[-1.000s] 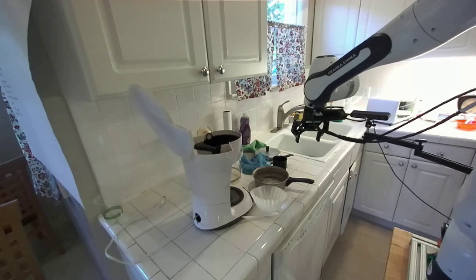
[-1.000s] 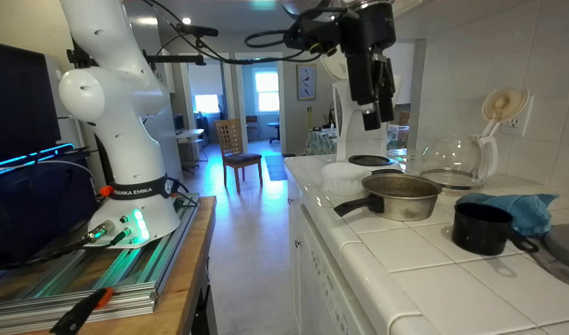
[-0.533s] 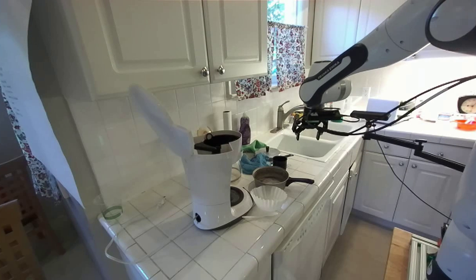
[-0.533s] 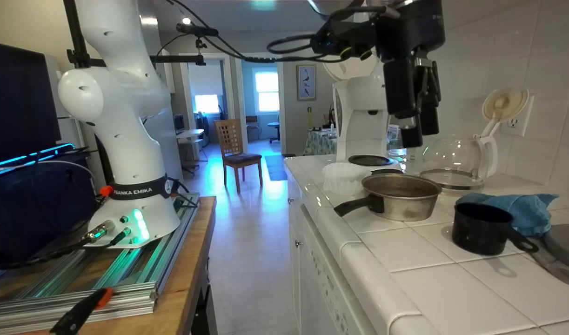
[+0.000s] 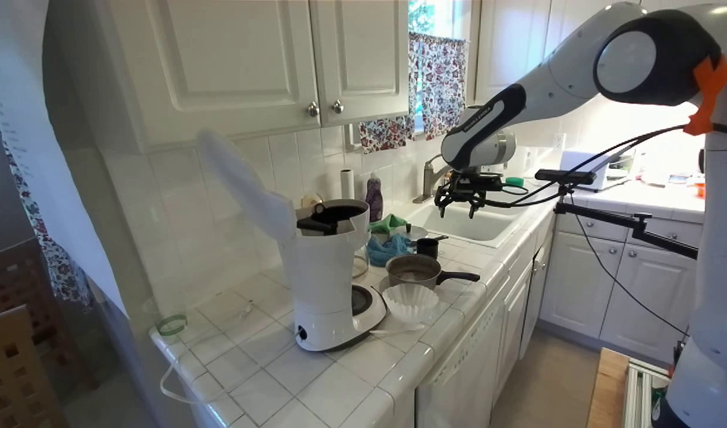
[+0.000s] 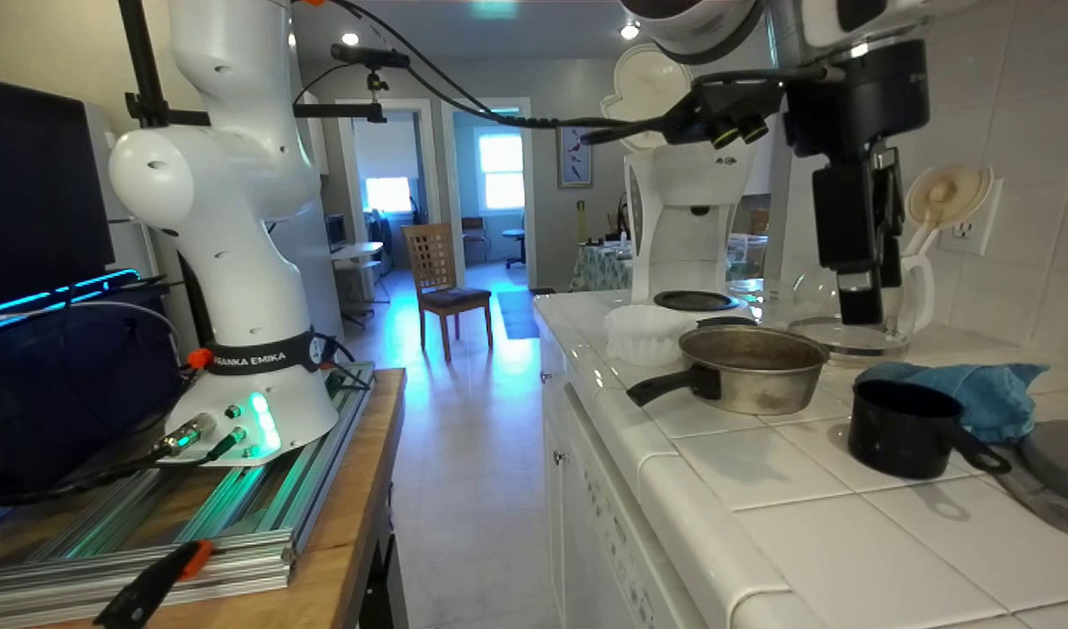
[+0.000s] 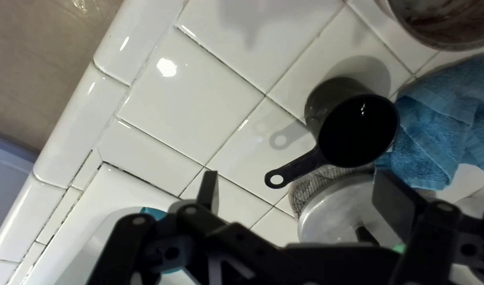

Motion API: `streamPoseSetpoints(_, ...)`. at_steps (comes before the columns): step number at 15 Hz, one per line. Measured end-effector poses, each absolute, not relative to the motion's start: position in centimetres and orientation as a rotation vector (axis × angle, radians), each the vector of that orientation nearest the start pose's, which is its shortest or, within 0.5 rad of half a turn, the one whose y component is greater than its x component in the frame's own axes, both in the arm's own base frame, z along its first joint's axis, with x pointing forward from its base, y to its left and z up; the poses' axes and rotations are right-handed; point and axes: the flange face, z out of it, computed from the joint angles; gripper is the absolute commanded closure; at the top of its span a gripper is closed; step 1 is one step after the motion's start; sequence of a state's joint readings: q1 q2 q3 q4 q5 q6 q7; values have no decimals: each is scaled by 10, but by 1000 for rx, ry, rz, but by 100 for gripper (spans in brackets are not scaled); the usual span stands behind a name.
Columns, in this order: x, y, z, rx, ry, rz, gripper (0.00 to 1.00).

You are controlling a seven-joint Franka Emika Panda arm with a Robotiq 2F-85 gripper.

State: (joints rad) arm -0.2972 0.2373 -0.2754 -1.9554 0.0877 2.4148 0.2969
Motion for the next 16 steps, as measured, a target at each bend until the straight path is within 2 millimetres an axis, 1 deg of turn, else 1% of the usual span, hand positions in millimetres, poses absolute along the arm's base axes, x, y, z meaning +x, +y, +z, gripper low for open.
streamPoseSetpoints(7,558,-344,368,-2807,1407,-381,0)
streamPoseSetpoints(13,575,-358,337,-2805,1401,-350,0)
streamPoseSetpoints(16,583,-361,325,-2802,1387,-341,0)
